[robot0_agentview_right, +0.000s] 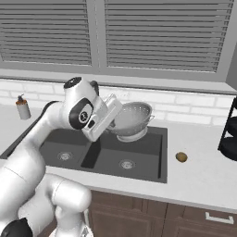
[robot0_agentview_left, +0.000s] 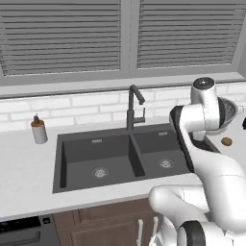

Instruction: Put the colander in the sink, put the kiwi in the colander, and turn on the sink faucet and pour water over the colander.

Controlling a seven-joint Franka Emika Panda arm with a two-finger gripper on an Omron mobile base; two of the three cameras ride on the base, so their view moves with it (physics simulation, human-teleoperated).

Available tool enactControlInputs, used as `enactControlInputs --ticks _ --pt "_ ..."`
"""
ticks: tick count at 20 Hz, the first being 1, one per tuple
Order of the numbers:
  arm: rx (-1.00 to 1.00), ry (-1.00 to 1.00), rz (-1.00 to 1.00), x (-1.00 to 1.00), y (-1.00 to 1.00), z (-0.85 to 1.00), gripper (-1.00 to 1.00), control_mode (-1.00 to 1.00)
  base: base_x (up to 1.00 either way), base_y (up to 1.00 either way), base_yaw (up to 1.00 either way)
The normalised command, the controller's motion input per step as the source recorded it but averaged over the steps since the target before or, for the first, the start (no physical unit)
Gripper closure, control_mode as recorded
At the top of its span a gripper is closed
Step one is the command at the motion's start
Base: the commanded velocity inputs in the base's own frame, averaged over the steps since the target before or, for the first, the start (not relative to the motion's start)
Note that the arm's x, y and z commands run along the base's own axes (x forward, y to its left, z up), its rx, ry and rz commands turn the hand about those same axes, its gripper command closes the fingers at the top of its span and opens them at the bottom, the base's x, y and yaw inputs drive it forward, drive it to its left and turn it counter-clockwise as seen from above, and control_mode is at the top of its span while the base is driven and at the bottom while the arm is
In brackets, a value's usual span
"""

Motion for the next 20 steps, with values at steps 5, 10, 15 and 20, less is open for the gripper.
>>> enactControlInputs --ticks 5,10,15,20 --pt "0.0 -0.1 -0.03 -0.03 1.0 -0.1 1.0 -1.0 0.0 0.0 0.0" --pt "0.03 0.01 0.0 0.0 1.0 -0.3 1.0 -1.0 0.0 0.0 0.0" --pt "0.02 0.02 0.0 0.07 1.0 -0.3 1.0 -1.0 0.0 0.0 0.0" --pt "-0.01 0.01 0.0 0.29 1.0 -0.28 1.0 -1.0 0.0 0.0 0.0"
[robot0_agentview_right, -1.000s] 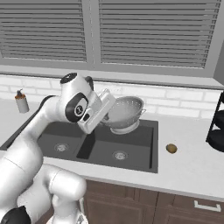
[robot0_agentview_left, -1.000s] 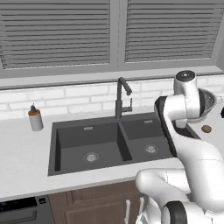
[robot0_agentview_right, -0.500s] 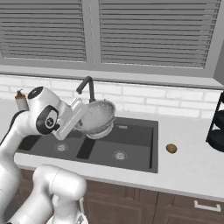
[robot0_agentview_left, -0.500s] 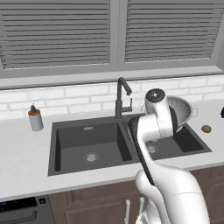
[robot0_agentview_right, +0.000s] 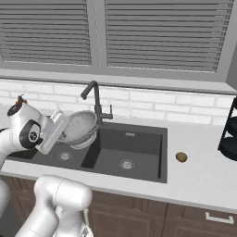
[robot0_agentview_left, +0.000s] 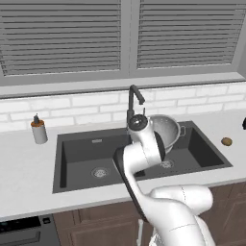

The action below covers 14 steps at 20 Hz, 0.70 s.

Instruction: Put the colander in the sink, put the kiwi in the colander, and turn on the sink faucet and pour water over the colander.

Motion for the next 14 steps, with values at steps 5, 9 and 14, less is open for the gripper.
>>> enactControlInputs --ticks 5,9,14 --pt "0.0 0.06 -0.13 0.52 1.0 -0.21 1.0 -1.0 0.0 0.0 0.0" --pt "0.08 0.0 -0.2 0.45 1.0 -0.09 1.0 -1.0 0.0 0.0 0.0" --pt "0.1 0.01 -0.21 0.48 1.0 -0.01 1.0 -1.0 0.0 0.0 0.0"
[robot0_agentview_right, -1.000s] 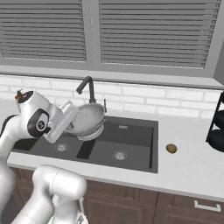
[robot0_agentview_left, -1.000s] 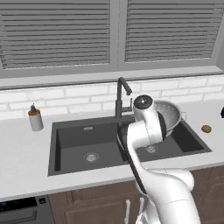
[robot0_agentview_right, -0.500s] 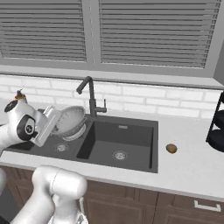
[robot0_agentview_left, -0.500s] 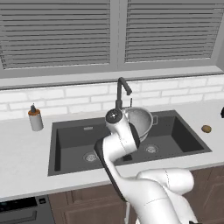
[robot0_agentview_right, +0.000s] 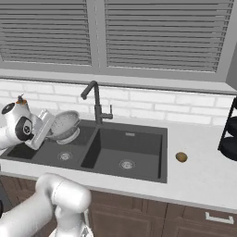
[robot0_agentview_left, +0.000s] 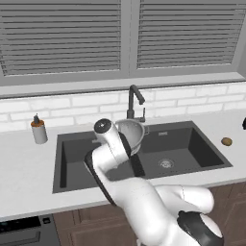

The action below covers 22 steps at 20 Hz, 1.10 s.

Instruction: Put the colander in the sink, put the kiwi in the colander, and turn on the sink faucet and pour water over the colander.

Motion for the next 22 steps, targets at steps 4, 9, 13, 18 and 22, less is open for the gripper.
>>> enactControlInputs --ticks 4,9,13,18,22 --pt "0.07 0.0 -0.18 0.42 0.97 -0.07 1.0 -1.0 0.0 0.0 0.0" --pt "0.06 0.02 -0.14 0.38 0.77 -0.28 1.0 -1.0 0.0 0.0 0.0" --pt "0.08 0.02 -0.09 0.11 0.4 -0.54 1.0 -1.0 0.0 0.0 0.0" --pt "0.13 0.0 -0.12 0.01 0.19 -0.46 1.0 -1.0 0.0 0.0 0.0" --pt "0.17 0.0 -0.22 -0.01 0.0 -0.42 1.0 -1.0 0.0 0.0 0.0"
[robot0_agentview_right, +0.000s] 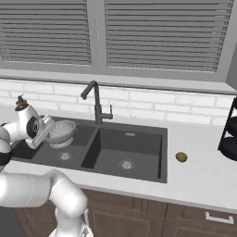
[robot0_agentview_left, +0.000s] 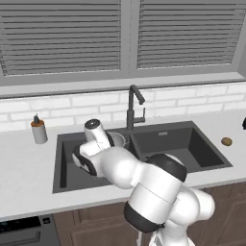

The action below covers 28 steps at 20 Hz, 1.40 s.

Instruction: Put the colander in the sink, put the kiwi in the colander, and turn on the sink faucet and pour water over the colander.

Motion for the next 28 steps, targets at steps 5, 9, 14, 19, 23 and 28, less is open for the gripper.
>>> enactControlInputs --ticks 5,9,14,19,23,28 --pt "0.18 0.0 -0.25 -0.01 0.0 -0.28 1.0 -1.0 0.0 0.0 0.0" --pt "0.1 -0.08 -0.28 0.01 0.09 -0.13 1.0 -1.0 0.0 0.0 0.0" --pt "0.04 -0.02 -0.35 0.26 0.16 -0.15 1.0 -1.0 0.0 0.0 0.0" --pt "0.06 0.01 -0.3 0.34 0.18 -0.06 1.0 -1.0 0.0 0.0 0.0" --pt "0.04 0.09 -0.25 0.42 0.34 0.0 1.0 -1.0 0.0 0.0 0.0" --pt "0.03 0.32 -0.29 0.33 0.53 -0.07 1.0 -1.0 0.0 0.0 0.0"
